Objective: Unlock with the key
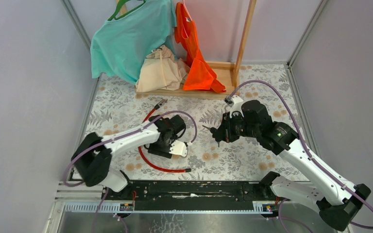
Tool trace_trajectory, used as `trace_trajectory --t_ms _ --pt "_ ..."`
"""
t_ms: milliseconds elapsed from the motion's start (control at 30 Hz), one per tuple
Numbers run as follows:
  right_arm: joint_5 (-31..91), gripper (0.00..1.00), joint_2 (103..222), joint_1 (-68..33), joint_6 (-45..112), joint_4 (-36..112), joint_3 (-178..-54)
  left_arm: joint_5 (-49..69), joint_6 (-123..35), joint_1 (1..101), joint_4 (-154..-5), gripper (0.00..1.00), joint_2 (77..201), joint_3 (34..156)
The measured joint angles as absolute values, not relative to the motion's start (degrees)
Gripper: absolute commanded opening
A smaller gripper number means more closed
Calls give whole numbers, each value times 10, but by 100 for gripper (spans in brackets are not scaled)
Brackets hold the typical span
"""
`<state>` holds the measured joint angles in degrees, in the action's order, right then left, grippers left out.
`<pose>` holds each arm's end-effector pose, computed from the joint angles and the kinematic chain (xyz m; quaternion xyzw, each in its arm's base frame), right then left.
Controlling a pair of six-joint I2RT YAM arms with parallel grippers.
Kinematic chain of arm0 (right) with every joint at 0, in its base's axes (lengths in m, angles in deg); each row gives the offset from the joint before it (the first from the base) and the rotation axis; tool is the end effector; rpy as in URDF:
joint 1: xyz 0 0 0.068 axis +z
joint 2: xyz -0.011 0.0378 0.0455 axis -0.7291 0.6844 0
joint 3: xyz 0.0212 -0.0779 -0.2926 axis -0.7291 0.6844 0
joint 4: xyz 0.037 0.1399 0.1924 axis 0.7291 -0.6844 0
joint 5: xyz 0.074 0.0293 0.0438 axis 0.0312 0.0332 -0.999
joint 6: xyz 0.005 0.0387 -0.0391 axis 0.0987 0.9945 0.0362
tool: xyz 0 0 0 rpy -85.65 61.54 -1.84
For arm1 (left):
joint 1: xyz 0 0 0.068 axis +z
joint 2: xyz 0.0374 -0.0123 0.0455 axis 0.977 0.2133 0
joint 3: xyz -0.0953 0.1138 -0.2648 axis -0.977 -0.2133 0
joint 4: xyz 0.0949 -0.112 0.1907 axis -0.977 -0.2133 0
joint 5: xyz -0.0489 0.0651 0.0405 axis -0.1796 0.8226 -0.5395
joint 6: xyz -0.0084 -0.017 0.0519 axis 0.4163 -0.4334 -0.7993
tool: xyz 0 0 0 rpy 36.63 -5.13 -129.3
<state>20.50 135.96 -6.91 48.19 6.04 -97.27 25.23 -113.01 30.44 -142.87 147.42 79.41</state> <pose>0.1171 0.1122 0.3688 -0.2107 0.8336 0.3620 0.3600 0.1507 -0.1563 0.2473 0.7909 0.6088 0.0614 0.0099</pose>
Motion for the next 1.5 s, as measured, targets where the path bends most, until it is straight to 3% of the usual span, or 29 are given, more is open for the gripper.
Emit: trace_trajectory --t_ms 333,367,467,500,533,567,933,1167,1500 --pt "210 0 1343 -69 482 55 -973 314 -966 293 -1437 2 1679 854" --pt "210 0 1342 -69 482 55 -973 315 -957 292 -1439 8 1680 858" --pt "210 0 1336 -69 482 55 -973 315 -938 287 -1438 41 1678 868" --pt "210 0 1336 -69 482 55 -973 315 -934 286 -1435 59 1677 868" --pt "210 0 1336 -69 482 55 -972 313 -932 286 -1433 93 1677 868" --pt "211 0 1336 -69 482 55 -972 311 -930 286 -1431 99 1674 867" --pt "219 0 1335 -69 482 52 -972 255 -979 318 -1416 99 1547 817" --pt "221 0 1335 -69 482 52 -972 176 -1062 383 -1395 67 1406 748" --pt "231 0 1329 -69 484 53 -965 109 -1121 384 -1315 57 1284 610"
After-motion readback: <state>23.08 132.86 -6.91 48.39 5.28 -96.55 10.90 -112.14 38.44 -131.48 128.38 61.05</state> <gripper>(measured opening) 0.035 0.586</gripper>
